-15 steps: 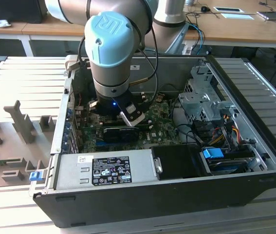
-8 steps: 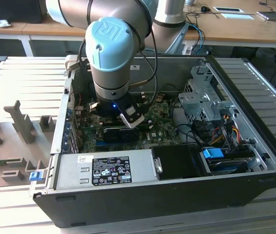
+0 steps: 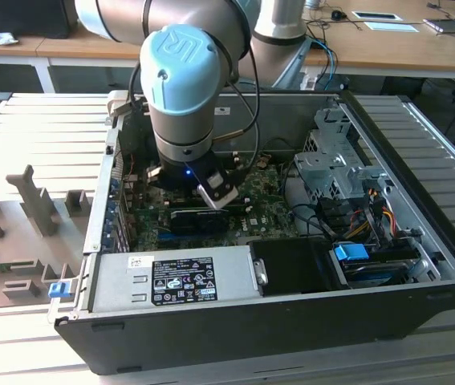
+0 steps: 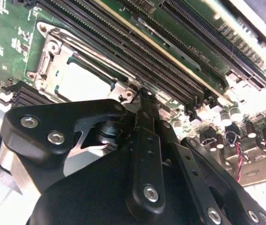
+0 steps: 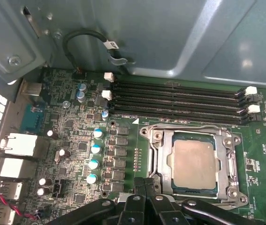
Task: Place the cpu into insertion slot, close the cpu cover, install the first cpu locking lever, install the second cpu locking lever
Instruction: 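Install the second cpu locking lever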
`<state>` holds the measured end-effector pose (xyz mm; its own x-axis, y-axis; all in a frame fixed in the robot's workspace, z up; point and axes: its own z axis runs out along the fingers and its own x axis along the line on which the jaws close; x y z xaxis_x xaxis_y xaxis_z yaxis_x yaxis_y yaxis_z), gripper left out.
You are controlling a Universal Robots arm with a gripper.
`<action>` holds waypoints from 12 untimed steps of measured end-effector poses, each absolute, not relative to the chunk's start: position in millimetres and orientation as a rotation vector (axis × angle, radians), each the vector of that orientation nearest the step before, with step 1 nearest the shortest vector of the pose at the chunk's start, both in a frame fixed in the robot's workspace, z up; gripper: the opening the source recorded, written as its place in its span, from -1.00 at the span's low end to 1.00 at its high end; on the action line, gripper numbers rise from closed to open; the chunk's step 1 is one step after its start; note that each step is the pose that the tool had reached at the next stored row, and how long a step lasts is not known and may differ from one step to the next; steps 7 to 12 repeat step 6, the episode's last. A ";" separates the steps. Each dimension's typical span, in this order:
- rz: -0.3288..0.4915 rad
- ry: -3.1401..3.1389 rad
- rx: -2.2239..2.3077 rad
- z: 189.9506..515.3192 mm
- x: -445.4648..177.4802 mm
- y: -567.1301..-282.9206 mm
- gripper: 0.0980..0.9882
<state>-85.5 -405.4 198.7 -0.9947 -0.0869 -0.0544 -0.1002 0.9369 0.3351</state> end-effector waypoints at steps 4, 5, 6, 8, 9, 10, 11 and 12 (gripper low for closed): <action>0.528 3.054 -0.148 205.2 -85.5 -404.6 -0.98; 0.528 3.054 -0.148 208.9 -85.5 -404.5 -0.98; 0.528 3.054 -0.148 211.2 -85.5 -404.4 -0.98; 0.528 3.054 -0.148 211.2 -85.5 -404.4 -0.98; 0.528 3.054 -0.148 211.2 -85.5 -404.4 -0.98; 0.528 3.054 -0.148 211.2 -85.5 -404.4 -0.98; 0.528 3.054 -0.148 211.2 -85.5 -404.4 -0.98; 0.528 3.054 -0.148 211.2 -85.5 -404.4 -0.98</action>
